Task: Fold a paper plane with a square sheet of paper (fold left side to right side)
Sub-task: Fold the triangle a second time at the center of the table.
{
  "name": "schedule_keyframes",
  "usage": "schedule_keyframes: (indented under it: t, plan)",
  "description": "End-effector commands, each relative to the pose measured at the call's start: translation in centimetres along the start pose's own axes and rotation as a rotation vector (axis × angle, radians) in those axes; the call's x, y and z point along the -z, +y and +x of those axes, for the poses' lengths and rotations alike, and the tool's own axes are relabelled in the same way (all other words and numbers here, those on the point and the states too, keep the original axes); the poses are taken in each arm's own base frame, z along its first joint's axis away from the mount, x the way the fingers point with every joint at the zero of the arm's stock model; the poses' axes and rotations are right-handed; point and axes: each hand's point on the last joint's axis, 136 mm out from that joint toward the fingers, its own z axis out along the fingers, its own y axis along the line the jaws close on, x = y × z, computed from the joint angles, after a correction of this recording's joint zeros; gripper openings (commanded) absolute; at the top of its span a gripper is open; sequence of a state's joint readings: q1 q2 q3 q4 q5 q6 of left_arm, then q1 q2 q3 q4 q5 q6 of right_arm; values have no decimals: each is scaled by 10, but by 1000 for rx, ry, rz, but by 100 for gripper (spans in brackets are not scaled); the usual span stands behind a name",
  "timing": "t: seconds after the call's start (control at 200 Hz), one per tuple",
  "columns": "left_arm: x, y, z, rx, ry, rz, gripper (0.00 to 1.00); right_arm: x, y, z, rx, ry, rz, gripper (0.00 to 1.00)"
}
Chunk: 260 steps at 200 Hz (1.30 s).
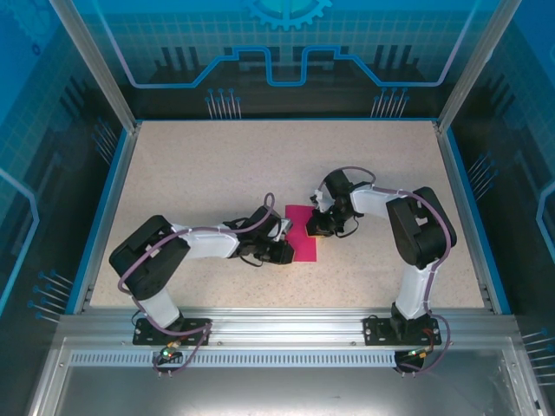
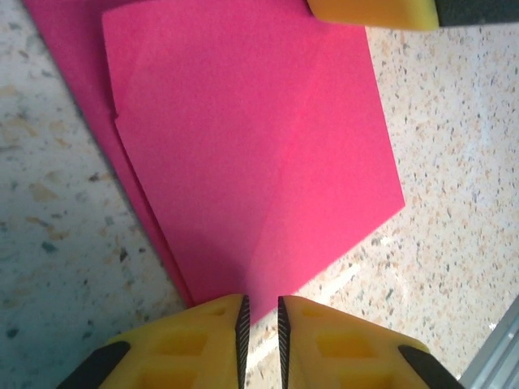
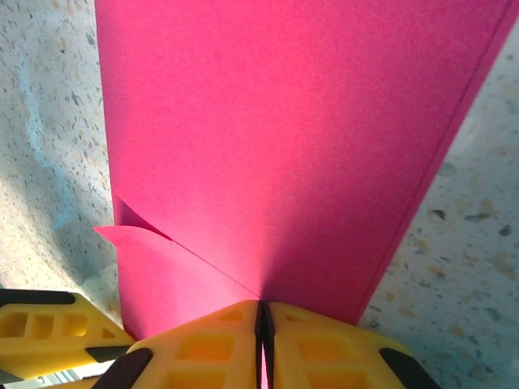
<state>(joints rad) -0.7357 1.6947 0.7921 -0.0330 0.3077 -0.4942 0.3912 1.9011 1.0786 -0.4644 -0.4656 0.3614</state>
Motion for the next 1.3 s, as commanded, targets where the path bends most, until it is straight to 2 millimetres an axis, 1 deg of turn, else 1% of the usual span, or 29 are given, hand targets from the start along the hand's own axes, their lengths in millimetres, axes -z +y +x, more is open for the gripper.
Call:
schedule_keyframes:
  t: [0.0,0.065,0.155,0.255,0.365,0.44,0.545,0.64,0.79,0.965,1.165,1.296]
  plan:
    - [20,-28,-6,-43,21,65,23,-11,-26,7,-43,22,52,12]
    - [23,-36,-14,-61,7,85,23,-11,-25,6,-42,21,49,12]
    - [21,-38,-23,-70,2,96,22,-11,-25,6,-44,21,49,12]
    - [10,-36,-31,-62,13,106,20,-11,-25,7,-43,24,51,12]
    - [-4,-28,-41,-47,23,105,19,-11,-25,9,-44,27,51,12]
    - [-11,-28,-48,-43,24,122,18,-12,-25,10,-44,31,50,12]
    - [-19,-31,-52,-47,36,144,18,-12,-25,11,-45,35,51,12]
    - [-26,-29,-52,-43,48,146,18,-11,-25,10,-45,35,54,12]
    - [-33,-15,-44,-23,70,107,18,-11,-27,12,-44,40,64,12]
    - [-31,0,-27,8,87,80,16,-12,-29,13,-43,45,73,12]
    - [-23,10,0,35,117,67,15,-11,-31,13,-45,50,84,12]
    - [-15,19,21,63,134,57,14,-11,-32,13,-45,51,86,12]
